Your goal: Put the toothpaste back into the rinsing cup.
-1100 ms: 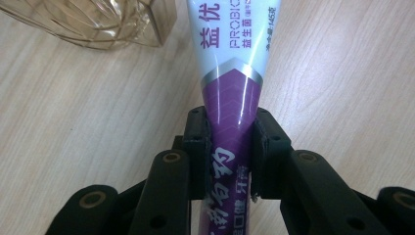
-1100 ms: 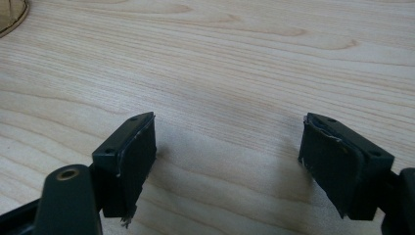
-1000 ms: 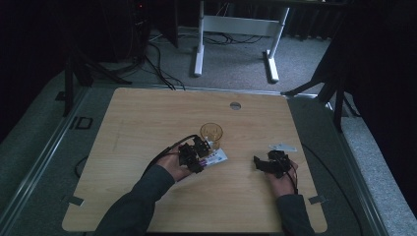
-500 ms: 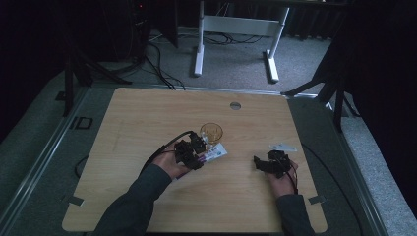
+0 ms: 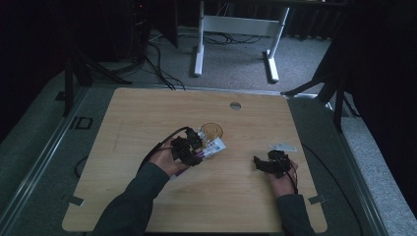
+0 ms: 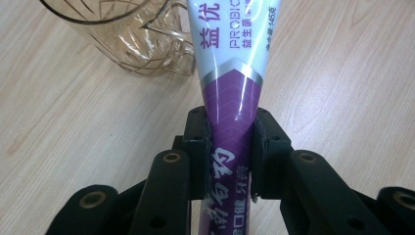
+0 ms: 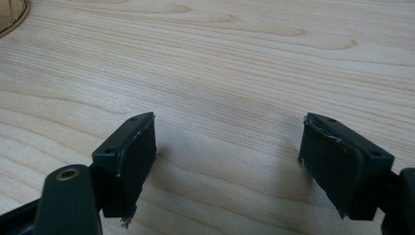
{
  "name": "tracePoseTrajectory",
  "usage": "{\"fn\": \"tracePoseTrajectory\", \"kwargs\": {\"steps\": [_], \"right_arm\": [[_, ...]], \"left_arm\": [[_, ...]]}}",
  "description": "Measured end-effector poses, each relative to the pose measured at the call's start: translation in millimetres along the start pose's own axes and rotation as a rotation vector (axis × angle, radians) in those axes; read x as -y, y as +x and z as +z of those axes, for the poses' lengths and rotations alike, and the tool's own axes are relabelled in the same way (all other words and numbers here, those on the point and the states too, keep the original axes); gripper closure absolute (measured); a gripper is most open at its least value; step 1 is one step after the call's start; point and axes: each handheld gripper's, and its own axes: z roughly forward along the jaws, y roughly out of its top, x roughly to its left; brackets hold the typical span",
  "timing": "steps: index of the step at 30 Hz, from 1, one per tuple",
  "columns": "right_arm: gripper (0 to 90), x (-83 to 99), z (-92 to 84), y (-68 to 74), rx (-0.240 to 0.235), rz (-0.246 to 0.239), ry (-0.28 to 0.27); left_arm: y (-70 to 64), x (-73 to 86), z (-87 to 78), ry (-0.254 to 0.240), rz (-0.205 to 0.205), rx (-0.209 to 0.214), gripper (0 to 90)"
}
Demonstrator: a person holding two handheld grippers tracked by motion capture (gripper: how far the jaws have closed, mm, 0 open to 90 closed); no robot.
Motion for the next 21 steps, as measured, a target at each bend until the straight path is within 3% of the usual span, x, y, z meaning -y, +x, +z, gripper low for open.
{"fn": "tracePoseTrajectory", "kwargs": {"steps": [21], "right_arm": [[21.0,0.0,0.0,0.0,-0.001,0.001,0.000]], "left_arm": [[7.5,1.8,-11.6,-0.069,-0.048,-0.009,72.5]]}}
